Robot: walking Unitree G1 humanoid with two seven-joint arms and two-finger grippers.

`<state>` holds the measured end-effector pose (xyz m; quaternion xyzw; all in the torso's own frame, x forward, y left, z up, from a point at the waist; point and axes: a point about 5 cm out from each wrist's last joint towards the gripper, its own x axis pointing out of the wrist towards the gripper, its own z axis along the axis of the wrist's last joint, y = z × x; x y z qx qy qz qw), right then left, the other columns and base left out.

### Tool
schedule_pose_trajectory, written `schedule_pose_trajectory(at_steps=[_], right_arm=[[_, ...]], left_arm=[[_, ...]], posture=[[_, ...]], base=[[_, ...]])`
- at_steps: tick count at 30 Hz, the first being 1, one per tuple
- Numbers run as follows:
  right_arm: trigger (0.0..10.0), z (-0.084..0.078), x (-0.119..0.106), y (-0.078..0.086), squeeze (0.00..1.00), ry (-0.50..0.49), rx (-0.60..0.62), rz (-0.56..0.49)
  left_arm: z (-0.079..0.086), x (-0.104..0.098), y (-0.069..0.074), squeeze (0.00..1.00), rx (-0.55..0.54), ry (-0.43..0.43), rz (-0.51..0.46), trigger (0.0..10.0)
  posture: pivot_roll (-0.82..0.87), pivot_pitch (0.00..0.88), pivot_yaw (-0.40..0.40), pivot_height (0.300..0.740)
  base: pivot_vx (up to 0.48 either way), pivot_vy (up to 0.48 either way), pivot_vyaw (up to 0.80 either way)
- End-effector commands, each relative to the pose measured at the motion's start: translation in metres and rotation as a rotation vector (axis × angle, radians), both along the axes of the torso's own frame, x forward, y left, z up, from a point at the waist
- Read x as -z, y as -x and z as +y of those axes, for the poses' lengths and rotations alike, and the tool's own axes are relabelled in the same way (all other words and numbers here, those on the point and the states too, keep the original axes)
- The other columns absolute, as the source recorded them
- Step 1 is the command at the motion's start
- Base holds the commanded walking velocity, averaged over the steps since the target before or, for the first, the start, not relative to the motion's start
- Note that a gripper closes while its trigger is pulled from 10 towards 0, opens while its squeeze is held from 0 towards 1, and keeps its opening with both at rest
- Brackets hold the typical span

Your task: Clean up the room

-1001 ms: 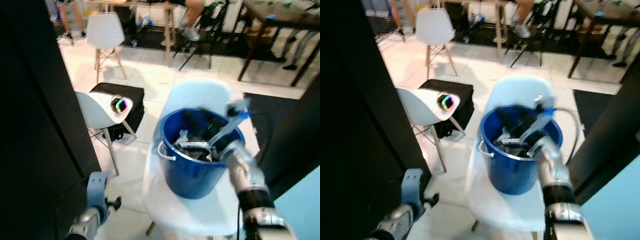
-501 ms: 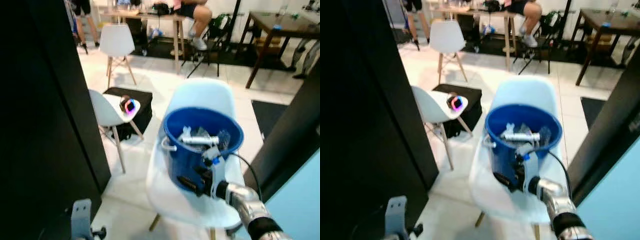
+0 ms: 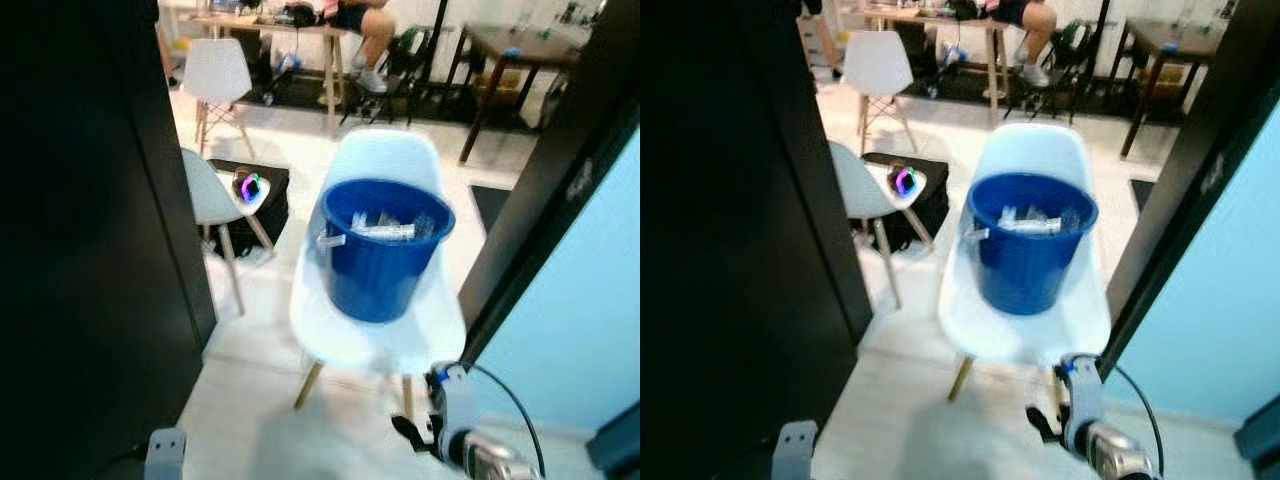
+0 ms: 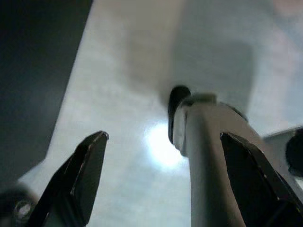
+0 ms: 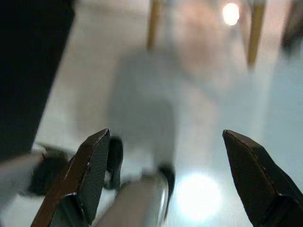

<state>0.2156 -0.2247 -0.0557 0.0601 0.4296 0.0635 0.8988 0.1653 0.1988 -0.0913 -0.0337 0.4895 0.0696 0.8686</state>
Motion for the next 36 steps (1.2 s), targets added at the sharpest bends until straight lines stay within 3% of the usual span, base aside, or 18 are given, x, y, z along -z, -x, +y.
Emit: schedule_pose_trajectory(at_steps=[1,5,8,14,20,25,31,36], right_arm=[[10.0,-0.005,0.005,0.006,0.0,0.089,0.04,0.043],[10.0,-0.006,0.012,0.018,0.0,0.112,0.075,0.083],[10.0,-0.008,0.023,0.039,0.0,0.148,0.123,0.183],[10.0,-0.011,0.033,0.061,0.0,0.211,0.116,0.254],[10.0,-0.012,0.034,0.064,0.0,0.236,0.106,0.26],[10.0,-0.013,0.034,0.066,0.0,0.257,0.095,0.259],[10.0,-0.014,0.032,0.061,0.0,0.275,0.083,0.244],[10.0,-0.013,0.031,0.056,0.0,0.282,0.07,0.232]], left_arm=[[-0.002,-0.002,-0.004,0.0,0.021,-0.004,-0.01,10.0],[-0.002,-0.001,-0.004,0.0,0.043,-0.013,-0.004,10.0],[-0.004,0.001,0.0,0.0,0.071,-0.007,0.003,10.0],[-0.008,0.004,0.009,0.0,0.124,-0.003,0.026,10.0],[-0.009,0.006,0.013,0.0,0.155,-0.012,0.044,10.0],[-0.014,0.01,0.021,0.0,0.248,-0.034,0.085,10.0],[-0.027,0.009,0.013,0.0,0.248,-0.019,0.078,10.0],[-0.044,0.002,-0.006,0.0,0.244,0.002,0.033,10.0]], posture=[[0.02,0.02,-0.041,0.737],[0.02,0.021,-0.04,0.737],[0.01,0.022,-0.042,0.737],[0.01,0.022,-0.047,0.737],[0.01,0.022,-0.05,0.737],[0.01,0.015,-0.051,0.737],[0.01,0.004,-0.059,0.737],[0.01,0.0,-0.06,0.737]], base=[[0.0,0.0,0.0],[0.0,0.0,0.0],[0.0,0.0,-0.8],[0.0,0.0,-0.8],[0.0,0.0,-0.8],[0.0,0.0,-0.8],[0.0,0.0,-0.8],[0.0,0.0,-0.8]])
